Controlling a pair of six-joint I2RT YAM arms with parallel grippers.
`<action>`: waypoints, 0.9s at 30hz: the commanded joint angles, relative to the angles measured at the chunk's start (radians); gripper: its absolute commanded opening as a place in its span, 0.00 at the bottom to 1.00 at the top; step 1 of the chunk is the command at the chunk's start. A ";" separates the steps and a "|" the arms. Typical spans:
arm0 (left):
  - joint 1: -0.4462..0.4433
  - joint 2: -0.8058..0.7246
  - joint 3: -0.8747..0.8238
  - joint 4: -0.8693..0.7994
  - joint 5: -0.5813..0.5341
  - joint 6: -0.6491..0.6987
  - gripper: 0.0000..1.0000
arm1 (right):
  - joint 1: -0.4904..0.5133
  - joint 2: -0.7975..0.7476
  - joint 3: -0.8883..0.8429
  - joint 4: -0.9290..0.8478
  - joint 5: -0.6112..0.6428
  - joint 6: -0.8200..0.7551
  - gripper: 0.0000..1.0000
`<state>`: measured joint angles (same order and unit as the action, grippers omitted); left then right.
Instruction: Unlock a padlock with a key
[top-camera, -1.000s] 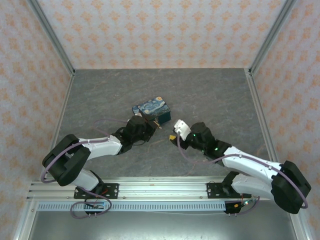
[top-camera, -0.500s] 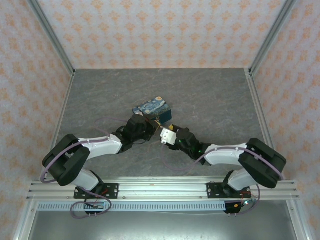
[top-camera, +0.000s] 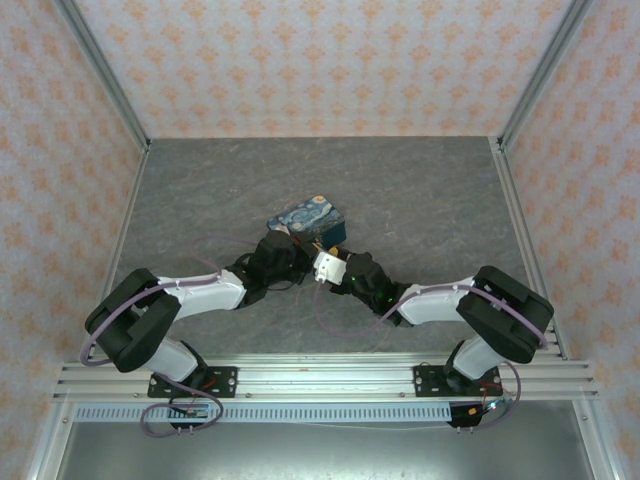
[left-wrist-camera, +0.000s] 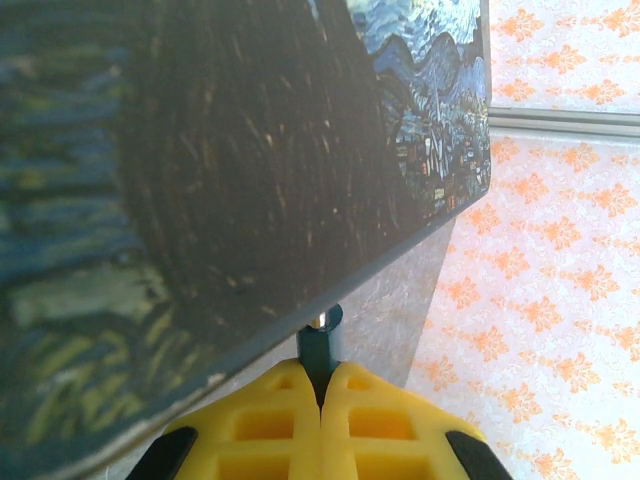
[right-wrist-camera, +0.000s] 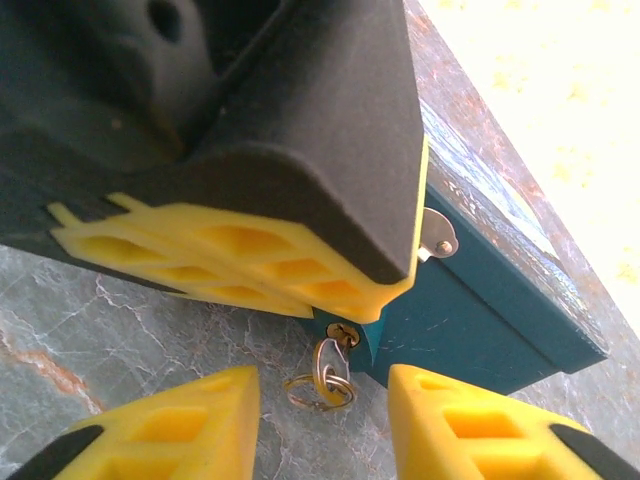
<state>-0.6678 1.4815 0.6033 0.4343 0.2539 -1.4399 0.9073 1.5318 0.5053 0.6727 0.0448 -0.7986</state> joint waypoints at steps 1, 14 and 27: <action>-0.009 0.000 0.027 0.020 -0.006 0.000 0.00 | 0.005 -0.010 0.018 0.017 -0.013 0.033 0.33; -0.011 0.012 0.032 0.023 0.001 0.001 0.00 | 0.005 -0.015 0.037 0.002 -0.017 0.125 0.11; -0.019 0.022 0.018 0.035 -0.011 0.001 0.00 | -0.013 -0.012 0.046 -0.021 -0.104 0.484 0.00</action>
<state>-0.6704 1.4933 0.6052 0.4351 0.2493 -1.4403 0.8944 1.5303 0.5194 0.6353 -0.0048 -0.4358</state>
